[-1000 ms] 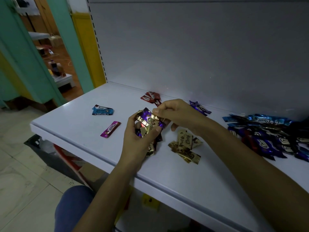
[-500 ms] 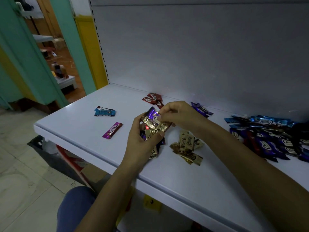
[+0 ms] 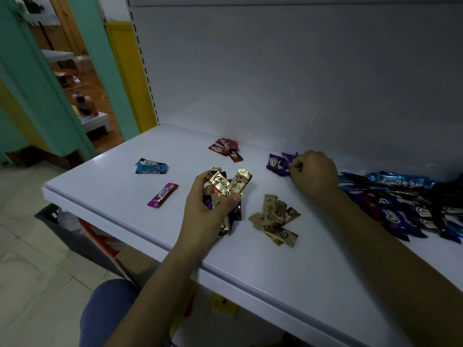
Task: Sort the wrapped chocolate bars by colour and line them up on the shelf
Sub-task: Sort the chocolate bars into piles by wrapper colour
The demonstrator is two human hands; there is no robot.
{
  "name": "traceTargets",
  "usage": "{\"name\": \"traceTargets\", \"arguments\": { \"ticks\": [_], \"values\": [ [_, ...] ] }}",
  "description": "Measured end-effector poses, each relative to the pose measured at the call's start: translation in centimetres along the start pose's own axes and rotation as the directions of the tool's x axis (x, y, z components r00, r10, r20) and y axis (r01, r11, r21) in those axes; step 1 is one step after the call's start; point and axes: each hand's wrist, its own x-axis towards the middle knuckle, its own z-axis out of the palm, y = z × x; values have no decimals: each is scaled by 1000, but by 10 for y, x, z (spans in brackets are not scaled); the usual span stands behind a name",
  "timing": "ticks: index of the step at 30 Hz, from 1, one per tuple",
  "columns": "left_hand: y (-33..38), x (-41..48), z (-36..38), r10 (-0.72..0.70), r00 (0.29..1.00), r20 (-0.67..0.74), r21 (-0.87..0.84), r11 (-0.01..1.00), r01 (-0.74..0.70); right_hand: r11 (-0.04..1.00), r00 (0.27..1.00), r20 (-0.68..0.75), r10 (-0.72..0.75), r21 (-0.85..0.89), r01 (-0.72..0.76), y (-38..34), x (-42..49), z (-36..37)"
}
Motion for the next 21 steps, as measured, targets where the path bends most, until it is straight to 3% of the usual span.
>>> {"name": "traceTargets", "arguments": {
  "ticks": [2,4,5,6,8,11,16,21],
  "values": [
    [0,0,0,-1,1000,-7,-7,1000,1,994,999,-22,-49,93,51,-11,2,-10],
    [0,0,0,2,1000,-11,-21,1000,-3,878,986,161,-46,478,-37,-37,-1,-33],
    [0,0,0,6,1000,-9,-33,999,-6,782,940,328,-96,609,-133,-53,-4,-45],
    [0,0,0,10,1000,-6,-40,999,-10,752,873,458,-168,632,-187,-67,-8,-53],
    [0,-1,0,31,1000,2,-26,999,-31,769,773,571,-278,614,-177,-89,-17,-61],
    [-1,0,0,73,997,6,20,997,-73,718,767,537,-352,681,-147,-101,-25,-56],
    [-3,2,-1,67,998,8,33,997,-67,685,905,331,-267,725,-63,-98,-25,-52],
    [-2,1,-2,97,995,11,18,995,-97,637,890,323,-321,770,-49,-103,-28,-55]
  ]
}}
